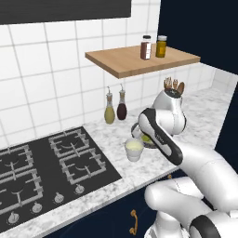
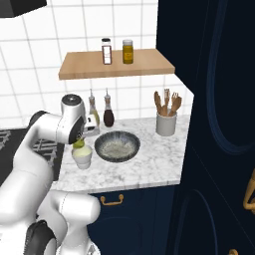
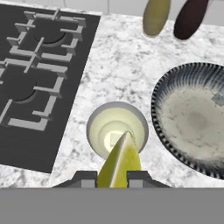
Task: Grab a lemon wedge from the fridge and one ice cube from the ice bowl, and put them in the glass of lemonade.
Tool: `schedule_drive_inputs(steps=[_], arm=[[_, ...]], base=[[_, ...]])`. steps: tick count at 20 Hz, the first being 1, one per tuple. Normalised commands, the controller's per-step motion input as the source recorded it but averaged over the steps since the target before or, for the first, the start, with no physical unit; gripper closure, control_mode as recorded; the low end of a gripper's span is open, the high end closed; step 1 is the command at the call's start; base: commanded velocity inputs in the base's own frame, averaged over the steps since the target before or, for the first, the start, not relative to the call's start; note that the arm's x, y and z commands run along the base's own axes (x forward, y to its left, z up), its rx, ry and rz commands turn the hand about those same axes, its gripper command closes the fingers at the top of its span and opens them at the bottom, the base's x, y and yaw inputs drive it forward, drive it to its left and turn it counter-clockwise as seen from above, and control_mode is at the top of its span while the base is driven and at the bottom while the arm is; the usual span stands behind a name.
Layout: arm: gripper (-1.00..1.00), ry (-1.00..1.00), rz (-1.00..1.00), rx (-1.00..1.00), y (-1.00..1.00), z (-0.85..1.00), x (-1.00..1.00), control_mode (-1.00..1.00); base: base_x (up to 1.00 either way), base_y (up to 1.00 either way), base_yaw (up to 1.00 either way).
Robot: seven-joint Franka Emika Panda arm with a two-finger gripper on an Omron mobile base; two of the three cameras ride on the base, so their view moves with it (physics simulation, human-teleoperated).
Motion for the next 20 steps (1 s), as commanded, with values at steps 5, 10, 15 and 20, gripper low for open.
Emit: schedule_drive_inputs(steps=[5,10,15,20], arm=[[1.0,0.0,0.0,-0.02,0.33,0.0,0.47,-1.0],[1.0,0.0,0.03,0.0,0.25,-0.05,0.28,-1.0],[1.0,-0.01,0.06,0.0,-0.01,-0.28,0.24,-1.0],[1.0,-0.1,0.01,0.02,0.0,-0.26,-0.06,-1.0]], base=[[0.0,0.0,0.0],[0.0,0.0,0.0],[0.0,0.0,0.0],[0.0,0.0,0.0]])
